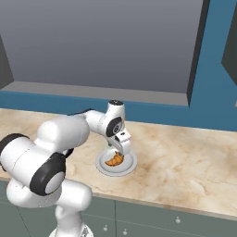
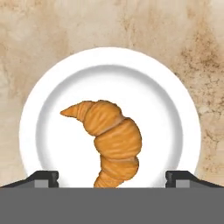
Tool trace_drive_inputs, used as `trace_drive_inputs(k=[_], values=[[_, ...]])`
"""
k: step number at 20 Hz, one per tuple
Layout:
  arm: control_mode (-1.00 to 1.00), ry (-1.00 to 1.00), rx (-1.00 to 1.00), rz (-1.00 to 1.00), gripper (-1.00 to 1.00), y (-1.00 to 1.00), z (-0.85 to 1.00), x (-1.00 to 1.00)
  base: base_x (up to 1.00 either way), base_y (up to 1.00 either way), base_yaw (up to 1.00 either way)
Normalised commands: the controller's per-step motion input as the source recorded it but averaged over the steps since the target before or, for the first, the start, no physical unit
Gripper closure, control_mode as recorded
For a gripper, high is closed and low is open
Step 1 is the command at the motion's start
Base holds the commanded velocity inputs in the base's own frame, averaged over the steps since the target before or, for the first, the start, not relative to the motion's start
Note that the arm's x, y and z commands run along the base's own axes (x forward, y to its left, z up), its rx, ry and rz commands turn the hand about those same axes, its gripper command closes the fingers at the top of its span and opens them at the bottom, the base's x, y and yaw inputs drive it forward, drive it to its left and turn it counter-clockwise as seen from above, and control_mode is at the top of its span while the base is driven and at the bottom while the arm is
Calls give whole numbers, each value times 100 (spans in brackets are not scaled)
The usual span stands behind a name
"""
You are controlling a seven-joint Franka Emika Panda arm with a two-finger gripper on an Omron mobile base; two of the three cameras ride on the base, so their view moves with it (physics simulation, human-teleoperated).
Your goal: Place the pastries on the plates.
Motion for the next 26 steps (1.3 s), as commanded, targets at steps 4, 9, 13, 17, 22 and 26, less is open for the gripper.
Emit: trace_drive_inputs(k=[4,9,13,17,22,26], values=[[-100,-5,0,-1,-100,58,44,-2,0,0,0],[-100,-1,0,0,-100,96,4,0,0,0,0],[-100,0,0,0,-100,100,0,0,0,0,0],[-100,0,0,0,-100,100,0,1,0,0,0],[-100,0,0,1,-100,93,0,14,0,0,0],[-100,0,0,8,-100,82,0,21,0,0,0]])
